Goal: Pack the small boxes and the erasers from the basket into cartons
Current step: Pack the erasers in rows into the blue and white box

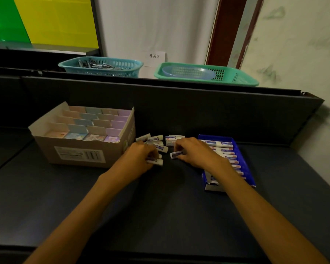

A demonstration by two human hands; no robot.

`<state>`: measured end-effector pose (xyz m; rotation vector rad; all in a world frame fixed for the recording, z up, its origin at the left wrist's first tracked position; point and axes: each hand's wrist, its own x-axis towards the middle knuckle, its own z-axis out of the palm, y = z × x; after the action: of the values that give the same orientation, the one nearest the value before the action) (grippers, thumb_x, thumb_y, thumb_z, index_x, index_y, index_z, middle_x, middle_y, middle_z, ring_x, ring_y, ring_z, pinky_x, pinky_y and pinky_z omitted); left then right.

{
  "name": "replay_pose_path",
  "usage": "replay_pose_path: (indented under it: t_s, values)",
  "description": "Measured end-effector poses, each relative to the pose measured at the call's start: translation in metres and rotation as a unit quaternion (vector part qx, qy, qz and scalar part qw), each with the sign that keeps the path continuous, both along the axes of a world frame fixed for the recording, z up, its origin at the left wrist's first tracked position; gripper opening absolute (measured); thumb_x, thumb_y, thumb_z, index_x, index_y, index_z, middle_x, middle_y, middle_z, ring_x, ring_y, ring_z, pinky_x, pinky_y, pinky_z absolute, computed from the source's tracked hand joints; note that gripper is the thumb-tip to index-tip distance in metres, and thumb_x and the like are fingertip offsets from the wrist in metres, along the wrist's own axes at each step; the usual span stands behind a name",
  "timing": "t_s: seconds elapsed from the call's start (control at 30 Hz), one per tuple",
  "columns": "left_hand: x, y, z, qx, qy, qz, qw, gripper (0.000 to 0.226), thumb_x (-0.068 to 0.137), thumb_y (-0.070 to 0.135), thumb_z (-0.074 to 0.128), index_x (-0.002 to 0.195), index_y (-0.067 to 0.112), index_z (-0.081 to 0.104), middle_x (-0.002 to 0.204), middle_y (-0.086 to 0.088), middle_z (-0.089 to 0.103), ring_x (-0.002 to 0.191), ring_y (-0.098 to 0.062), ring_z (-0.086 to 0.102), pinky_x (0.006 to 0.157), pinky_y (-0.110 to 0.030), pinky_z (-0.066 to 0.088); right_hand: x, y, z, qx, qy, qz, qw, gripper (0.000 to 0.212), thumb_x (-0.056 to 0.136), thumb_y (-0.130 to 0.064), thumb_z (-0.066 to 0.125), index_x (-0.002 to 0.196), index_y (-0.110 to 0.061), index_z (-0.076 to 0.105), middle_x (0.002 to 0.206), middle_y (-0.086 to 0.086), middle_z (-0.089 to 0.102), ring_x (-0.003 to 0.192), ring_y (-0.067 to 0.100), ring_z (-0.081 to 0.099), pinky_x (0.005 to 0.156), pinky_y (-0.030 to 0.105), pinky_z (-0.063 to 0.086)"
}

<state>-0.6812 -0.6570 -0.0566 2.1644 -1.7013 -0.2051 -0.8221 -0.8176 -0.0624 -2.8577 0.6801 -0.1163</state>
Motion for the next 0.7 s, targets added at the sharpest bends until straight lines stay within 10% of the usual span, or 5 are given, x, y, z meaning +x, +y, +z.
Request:
replay_pose_path:
  t_s: [0.23, 0.5, 0.7]
  values:
    - [-0.004, -0.009, 0.008, -0.069, -0.001, -0.026, 0.997, 0.035, 0.081, 0.015, 0.069, 0.116, 0.017, 0.063, 0.119, -0.001, 0.050, 0.095, -0.006, 0.045, 0.091, -0.021, 0.043, -0.004, -0.007, 0.004, 0.023, -0.008, 0.031, 0.999, 0.026, 0.091, -0.029, 0.059, 0.117, -0.025, 0.058, 0.123, -0.004, 0.051, 0.109, 0.014, 0.051, 0.092, 0.033, 0.046]
    - [-0.015, -0.027, 0.020, -0.118, 0.117, -0.019, 0.986, 0.026, 0.073, 0.018, 0.077, 0.091, 0.025, 0.058, 0.094, 0.015, 0.054, 0.084, 0.002, 0.054, 0.071, -0.013, 0.046, -0.038, -0.022, 0.026, 0.166, -0.160, -0.018, 0.973, 0.025, 0.088, -0.019, 0.065, 0.110, -0.026, 0.056, 0.098, -0.014, 0.056, 0.081, 0.007, 0.059, 0.067, 0.016, 0.047]
    - [-0.031, -0.052, 0.022, -0.114, 0.135, -0.047, 0.983, 0.027, 0.074, 0.015, 0.075, 0.092, 0.025, 0.059, 0.100, 0.009, 0.061, 0.090, -0.002, 0.061, 0.083, -0.026, 0.053, -0.073, -0.041, 0.028, 0.233, -0.213, -0.033, 0.948, 0.032, 0.085, -0.021, 0.068, 0.113, -0.031, 0.057, 0.106, -0.008, 0.063, 0.091, 0.004, 0.065, 0.072, 0.017, 0.054]
